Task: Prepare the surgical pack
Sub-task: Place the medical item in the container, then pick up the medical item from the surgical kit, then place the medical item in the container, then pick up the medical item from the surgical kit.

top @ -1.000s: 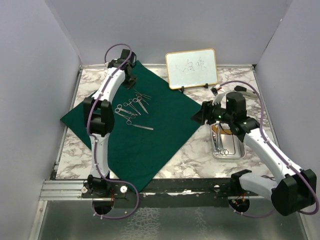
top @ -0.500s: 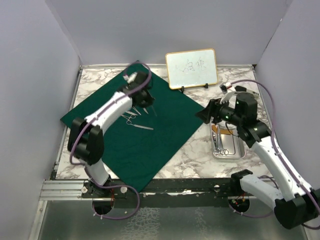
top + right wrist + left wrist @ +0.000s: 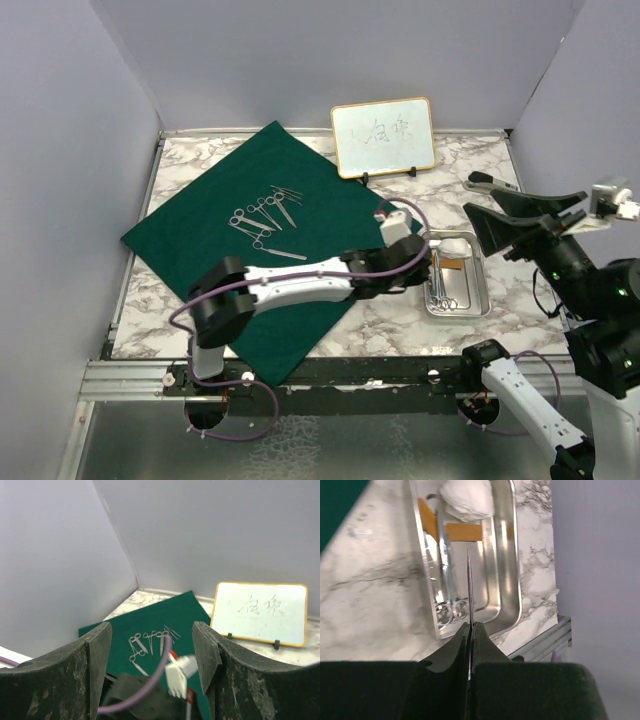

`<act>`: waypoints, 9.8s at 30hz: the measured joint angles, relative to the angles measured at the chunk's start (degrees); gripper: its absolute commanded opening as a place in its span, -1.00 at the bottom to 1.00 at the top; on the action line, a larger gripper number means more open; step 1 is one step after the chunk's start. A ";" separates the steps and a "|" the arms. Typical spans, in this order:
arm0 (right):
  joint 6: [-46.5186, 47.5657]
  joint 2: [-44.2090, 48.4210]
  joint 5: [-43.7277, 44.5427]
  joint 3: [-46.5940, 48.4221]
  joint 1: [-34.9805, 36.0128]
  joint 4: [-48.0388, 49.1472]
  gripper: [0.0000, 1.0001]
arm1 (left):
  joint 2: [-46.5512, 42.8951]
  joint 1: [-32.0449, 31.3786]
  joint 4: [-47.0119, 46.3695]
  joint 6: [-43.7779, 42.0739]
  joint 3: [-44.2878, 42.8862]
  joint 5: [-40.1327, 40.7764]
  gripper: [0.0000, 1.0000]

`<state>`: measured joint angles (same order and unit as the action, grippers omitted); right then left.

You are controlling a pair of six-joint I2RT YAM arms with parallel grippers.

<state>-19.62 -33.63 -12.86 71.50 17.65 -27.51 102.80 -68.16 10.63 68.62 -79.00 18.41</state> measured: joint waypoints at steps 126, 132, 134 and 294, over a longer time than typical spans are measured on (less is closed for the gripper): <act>-1.11 -18.29 -12.15 -21.59 0.00 9.66 0.28 | -0.48 46.84 34.40 -6.12 -7.82 -9.90 -1.00; -4.50 -27.76 -24.74 -22.43 0.02 14.27 0.28 | -22.21 46.84 16.98 -12.33 15.54 -20.33 -1.00; -7.89 -31.01 -29.53 -23.50 0.22 18.62 0.28 | -29.16 46.80 6.99 -14.29 24.72 -25.81 -1.00; 3.43 -30.71 -3.26 -21.97 3.61 4.87 -0.10 | 23.04 50.71 26.27 -99.12 -27.30 -31.19 -0.34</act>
<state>-16.19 -64.34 -16.12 49.54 21.26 -22.63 125.84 -17.45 36.91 -30.50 -106.30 -12.78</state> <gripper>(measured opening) 0.455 0.369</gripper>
